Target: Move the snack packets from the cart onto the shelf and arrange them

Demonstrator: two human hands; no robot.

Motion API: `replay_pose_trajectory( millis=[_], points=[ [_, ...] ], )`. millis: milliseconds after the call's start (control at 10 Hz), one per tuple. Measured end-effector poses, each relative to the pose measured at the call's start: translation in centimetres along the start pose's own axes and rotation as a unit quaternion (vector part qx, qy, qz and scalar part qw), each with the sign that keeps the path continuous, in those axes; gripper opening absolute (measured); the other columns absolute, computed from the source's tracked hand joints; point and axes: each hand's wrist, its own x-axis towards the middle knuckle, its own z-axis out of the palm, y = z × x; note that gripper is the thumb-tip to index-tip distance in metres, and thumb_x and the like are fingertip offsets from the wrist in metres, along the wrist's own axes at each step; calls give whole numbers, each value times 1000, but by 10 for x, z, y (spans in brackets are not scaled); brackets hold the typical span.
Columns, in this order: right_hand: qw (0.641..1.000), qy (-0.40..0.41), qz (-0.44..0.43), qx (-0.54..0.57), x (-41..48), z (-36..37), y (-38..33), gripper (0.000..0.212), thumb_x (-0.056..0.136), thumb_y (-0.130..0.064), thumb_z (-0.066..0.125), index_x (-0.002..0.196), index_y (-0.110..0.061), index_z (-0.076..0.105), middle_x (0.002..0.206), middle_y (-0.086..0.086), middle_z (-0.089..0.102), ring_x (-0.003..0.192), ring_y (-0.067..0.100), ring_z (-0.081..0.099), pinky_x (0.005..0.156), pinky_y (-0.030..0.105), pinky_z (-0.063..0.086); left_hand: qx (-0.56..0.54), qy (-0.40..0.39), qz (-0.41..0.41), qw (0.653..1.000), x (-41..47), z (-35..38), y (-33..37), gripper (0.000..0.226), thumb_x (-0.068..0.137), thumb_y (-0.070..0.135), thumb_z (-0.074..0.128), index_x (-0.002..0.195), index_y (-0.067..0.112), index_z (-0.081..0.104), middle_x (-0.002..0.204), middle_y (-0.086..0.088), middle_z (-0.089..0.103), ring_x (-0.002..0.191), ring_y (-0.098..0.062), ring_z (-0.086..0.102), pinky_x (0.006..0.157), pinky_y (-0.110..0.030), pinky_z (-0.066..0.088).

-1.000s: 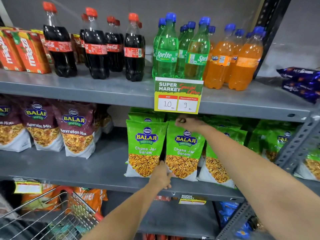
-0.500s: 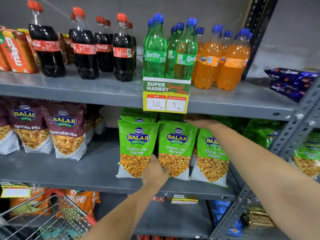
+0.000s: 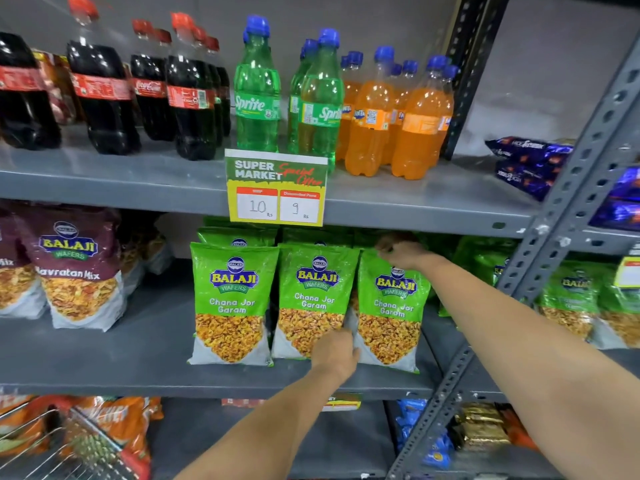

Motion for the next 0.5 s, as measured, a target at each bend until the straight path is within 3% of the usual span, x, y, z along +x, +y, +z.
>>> replay_pose_trajectory(
  millis=[200, 300, 500],
  points=[
    [997, 71, 10, 16, 3, 7, -3, 27, 96, -31, 47, 115, -16, 60, 122, 13, 62, 109, 29, 58, 79, 24, 36, -6, -14, -25, 1000, 7, 10, 12, 30, 93, 32, 53, 107, 6, 59, 101, -15, 68, 92, -32, 65, 75, -41, 53],
    [994, 106, 20, 4, 2, 15, -5, 24, 95, -32, 48, 111, -21, 62, 123, 13, 63, 109, 31, 59, 90, 32, 44, -1, -20, -21, 1000, 8, 9, 12, 32, 92, 33, 55, 106, 5, 59, 100, -15, 68, 90, -31, 66, 72, -39, 52],
    [986, 150, -5, -78, -25, 19, -7, 32, 92, -34, 50, 118, -18, 60, 118, 14, 65, 108, 32, 60, 98, 42, 46, 8, -26, 12, 1000, -4, -17, -3, 34, 89, 39, 57, 107, 10, 60, 98, -13, 68, 89, -31, 65, 67, -37, 49]
  ],
)
